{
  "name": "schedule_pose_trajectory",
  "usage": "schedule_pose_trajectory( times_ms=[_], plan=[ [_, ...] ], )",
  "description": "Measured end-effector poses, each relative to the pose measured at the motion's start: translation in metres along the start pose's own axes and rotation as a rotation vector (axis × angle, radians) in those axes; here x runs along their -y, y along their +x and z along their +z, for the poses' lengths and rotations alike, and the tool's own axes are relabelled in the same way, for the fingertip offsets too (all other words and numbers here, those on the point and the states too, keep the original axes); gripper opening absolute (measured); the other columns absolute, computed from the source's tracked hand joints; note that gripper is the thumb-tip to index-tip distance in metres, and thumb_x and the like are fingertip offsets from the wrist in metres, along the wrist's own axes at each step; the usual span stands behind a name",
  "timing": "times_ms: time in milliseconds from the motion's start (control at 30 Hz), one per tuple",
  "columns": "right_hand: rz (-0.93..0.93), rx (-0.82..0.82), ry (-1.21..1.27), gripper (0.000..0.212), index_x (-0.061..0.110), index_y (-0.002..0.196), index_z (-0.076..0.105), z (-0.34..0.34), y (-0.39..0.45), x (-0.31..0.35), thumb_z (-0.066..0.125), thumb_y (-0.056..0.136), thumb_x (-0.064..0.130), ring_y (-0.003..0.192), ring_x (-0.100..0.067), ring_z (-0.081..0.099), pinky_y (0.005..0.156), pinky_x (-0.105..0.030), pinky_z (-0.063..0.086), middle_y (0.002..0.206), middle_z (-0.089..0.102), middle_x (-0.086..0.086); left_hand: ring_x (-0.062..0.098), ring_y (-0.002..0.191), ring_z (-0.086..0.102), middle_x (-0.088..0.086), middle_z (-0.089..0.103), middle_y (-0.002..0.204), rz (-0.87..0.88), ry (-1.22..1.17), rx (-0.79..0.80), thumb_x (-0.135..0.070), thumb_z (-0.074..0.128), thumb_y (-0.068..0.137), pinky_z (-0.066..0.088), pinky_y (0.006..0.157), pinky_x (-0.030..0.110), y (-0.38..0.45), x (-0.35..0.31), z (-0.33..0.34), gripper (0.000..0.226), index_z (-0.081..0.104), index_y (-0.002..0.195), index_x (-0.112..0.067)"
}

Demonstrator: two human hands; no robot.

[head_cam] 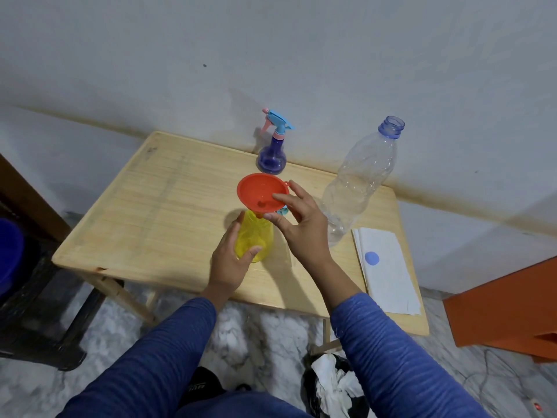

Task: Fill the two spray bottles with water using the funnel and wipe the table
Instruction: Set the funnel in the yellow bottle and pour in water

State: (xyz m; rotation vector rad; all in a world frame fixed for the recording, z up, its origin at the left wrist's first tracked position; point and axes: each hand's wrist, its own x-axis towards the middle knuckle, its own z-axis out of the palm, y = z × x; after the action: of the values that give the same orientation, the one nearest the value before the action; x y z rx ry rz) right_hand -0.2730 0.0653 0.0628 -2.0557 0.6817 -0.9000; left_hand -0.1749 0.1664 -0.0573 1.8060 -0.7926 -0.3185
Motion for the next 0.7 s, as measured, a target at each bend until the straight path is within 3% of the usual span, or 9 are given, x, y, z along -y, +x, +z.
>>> schedule_pose_trajectory(
  times_ms=[67,200,300,700],
  plan=[
    [-0.002,-0.021,-0.001,0.039,0.020,0.107,0.070,0.000,0.000,-0.001,0.080,0.070,0.022,0.121,-0.004,0.045,0.095,-0.014,0.044,0.139,0.049,-0.008,0.009,0.132,0.039,-0.007,0.039,0.146,0.004,0.002,-0.002,-0.034,0.070,0.080,0.037,0.106,0.032,0.000,0.000,0.000,0.076,0.030,0.144,-0.026],
    [-0.013,-0.056,0.038,0.040,0.022,0.107,0.069,0.003,0.000,-0.002,0.081,0.069,0.022,0.127,-0.015,0.048,0.101,-0.036,0.048,0.138,0.050,-0.008,-0.001,0.124,0.037,-0.018,0.037,0.136,0.033,-0.005,-0.017,-0.029,0.071,0.080,0.033,0.099,0.019,-0.001,-0.007,-0.002,0.076,0.030,0.144,-0.026],
    [-0.016,-0.065,0.050,0.040,0.024,0.107,0.069,0.004,0.001,-0.001,0.081,0.069,0.022,0.127,-0.016,0.048,0.101,-0.040,0.048,0.138,0.050,-0.007,-0.001,0.122,0.036,-0.010,0.041,0.139,0.013,-0.003,-0.028,-0.027,0.072,0.080,0.031,0.097,0.017,-0.002,-0.008,-0.002,0.076,0.032,0.144,-0.022],
    [-0.020,-0.073,0.053,0.042,0.033,0.108,0.065,0.004,0.004,-0.004,0.081,0.069,0.025,0.128,-0.019,0.048,0.099,-0.045,0.048,0.138,0.050,-0.007,0.001,0.125,0.036,-0.004,0.041,0.144,0.012,-0.011,-0.026,-0.027,0.072,0.080,0.032,0.101,0.021,-0.002,-0.010,-0.003,0.075,0.032,0.144,-0.021]
  ],
)
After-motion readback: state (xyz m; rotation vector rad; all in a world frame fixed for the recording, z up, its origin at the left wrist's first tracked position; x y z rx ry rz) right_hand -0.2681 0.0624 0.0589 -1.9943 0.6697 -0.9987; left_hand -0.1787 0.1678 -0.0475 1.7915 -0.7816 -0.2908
